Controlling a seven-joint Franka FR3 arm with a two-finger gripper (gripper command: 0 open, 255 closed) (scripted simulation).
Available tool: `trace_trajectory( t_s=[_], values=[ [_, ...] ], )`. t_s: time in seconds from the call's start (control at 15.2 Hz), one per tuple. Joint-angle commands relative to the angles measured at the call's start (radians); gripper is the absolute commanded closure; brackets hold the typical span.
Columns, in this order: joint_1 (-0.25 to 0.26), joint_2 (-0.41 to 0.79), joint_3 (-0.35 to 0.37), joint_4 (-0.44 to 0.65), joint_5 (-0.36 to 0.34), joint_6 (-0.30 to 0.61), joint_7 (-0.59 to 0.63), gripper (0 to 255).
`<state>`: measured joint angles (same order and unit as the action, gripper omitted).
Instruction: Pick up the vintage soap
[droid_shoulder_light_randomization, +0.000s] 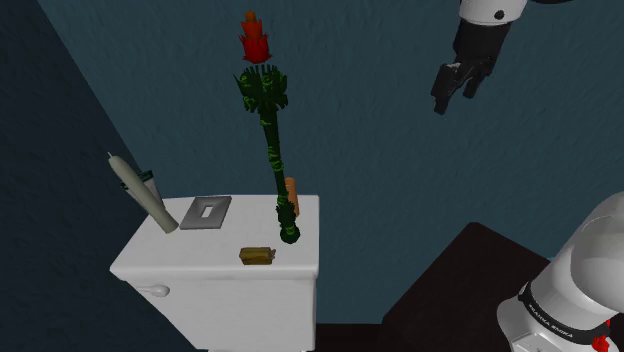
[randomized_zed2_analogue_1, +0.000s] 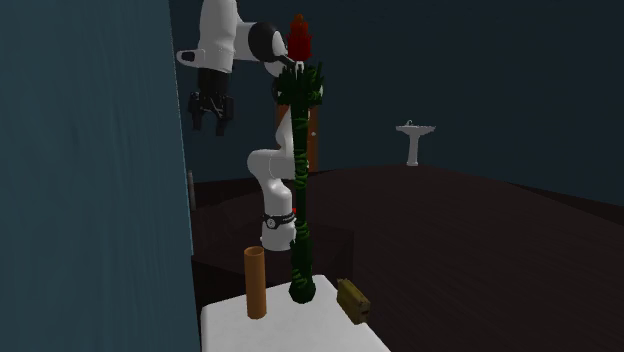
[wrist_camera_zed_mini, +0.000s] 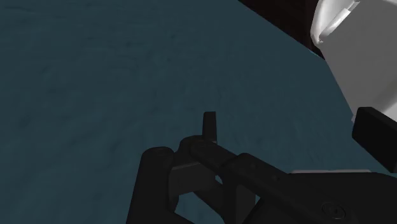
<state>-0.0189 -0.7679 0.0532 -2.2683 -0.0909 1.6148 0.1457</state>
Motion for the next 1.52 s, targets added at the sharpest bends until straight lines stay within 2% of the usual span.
trace_trajectory(
  t_s=[0.0,0.79,1.45],
  values=[
    [0.0,0.0,0.0,0.0,0.0,0.0,0.0,0],
    [0.109,0.321,0.116,0.082,0.04,0.199,-0.046,0],
    [0.187,0.603,0.224,0.218,0.021,0.307,-0.072,0]
  ],
)
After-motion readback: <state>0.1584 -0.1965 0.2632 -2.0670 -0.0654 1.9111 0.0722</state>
